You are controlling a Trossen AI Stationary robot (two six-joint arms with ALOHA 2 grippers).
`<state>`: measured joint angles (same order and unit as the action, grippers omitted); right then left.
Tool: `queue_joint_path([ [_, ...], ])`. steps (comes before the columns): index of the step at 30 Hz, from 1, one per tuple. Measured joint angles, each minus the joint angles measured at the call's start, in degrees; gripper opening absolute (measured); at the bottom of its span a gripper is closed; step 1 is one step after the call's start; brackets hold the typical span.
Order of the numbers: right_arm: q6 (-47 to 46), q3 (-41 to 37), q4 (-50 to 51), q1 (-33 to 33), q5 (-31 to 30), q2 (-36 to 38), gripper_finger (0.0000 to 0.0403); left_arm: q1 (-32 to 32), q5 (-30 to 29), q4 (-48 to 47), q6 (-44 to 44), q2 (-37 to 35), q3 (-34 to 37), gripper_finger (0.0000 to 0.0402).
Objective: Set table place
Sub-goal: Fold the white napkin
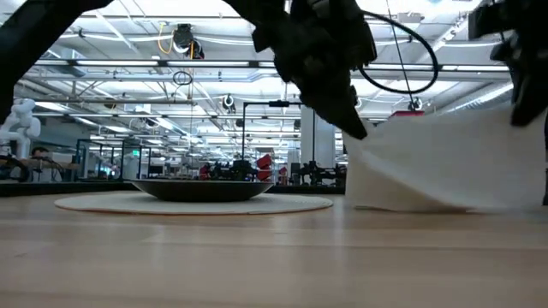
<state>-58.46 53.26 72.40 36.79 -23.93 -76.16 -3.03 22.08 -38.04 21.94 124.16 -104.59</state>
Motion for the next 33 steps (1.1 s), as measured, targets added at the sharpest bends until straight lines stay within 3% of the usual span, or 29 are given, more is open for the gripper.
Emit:
queue_joint_path([
  [4, -2.49, -5.29, 0.89, -3.66, -0.34, -0.02, 0.0, -2.87, -2.51, 3.86, 0.92, 0.13, 0.0, 0.0],
  [9, -3.81, -5.84, 9.17, -8.59, -7.74, 0.04, 0.0, -6.95, -10.01, 11.17, 1.11, 0.15, -0.01, 0.0],
  [14, -8.79, -4.77, 16.19, -11.26, -13.05, 1.66, 0.0, -9.38, -10.57, 13.74, 2.9, 0.15, -0.07, 0.0],
  [17, -9.15, -4.77, 15.1, -11.1, -12.86, 2.48, 0.0, -9.7, -10.55, 13.27, 2.52, 0.14, -0.07, 0.0],
  [22, -1.84, -4.65, 5.74, -9.41, -3.74, 3.33, 0.0, -8.21, -8.98, 7.24, 1.23, -0.21, -0.1, 0.0],
  [29, -2.11, 2.76, 1.59, -7.17, 8.21, 3.48, 0.0, -3.98, 3.5, -1.02, -5.62, -3.19, -1.93, 0.0],
  [33, 0.71, 4.05, -10.26, -4.5, 13.81, 3.43, 0.0, -1.04, 10.31, -2.21, -8.5, -3.72, -1.91, 0.0],
])
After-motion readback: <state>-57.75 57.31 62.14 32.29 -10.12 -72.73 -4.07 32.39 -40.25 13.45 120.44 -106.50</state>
